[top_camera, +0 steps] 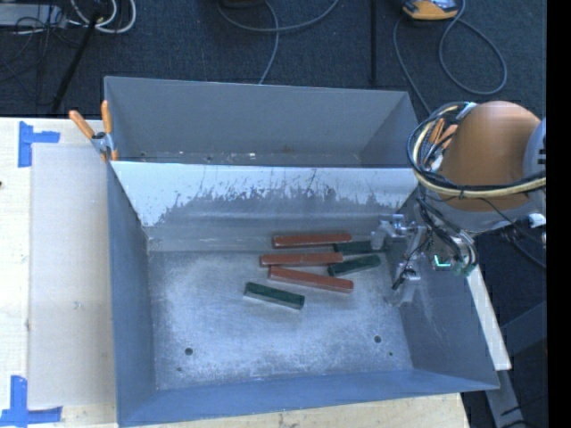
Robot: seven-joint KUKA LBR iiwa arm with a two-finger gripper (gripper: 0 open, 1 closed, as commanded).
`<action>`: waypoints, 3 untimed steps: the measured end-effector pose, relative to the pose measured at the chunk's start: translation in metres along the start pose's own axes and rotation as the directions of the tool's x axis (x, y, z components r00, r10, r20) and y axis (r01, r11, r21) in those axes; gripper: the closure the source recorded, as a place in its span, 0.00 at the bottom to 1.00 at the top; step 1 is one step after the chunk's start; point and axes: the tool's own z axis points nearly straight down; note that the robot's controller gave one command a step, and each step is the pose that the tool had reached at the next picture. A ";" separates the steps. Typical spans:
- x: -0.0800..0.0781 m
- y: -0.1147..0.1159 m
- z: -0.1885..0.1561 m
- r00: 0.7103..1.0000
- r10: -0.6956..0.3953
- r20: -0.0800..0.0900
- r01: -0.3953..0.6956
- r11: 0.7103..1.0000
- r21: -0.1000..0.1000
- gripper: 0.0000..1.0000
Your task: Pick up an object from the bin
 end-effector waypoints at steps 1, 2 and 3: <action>0.000 0.068 0.074 0.964 0.267 -0.002 -0.267 0.964 -0.002 0.00; -0.031 0.151 0.102 0.920 0.391 0.006 -0.391 0.920 -0.004 0.00; -0.032 0.147 0.098 0.920 0.391 0.010 -0.391 0.920 -0.002 1.00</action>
Offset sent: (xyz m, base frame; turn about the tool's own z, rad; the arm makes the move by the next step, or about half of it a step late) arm 0.0016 0.0642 -0.0711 0.2741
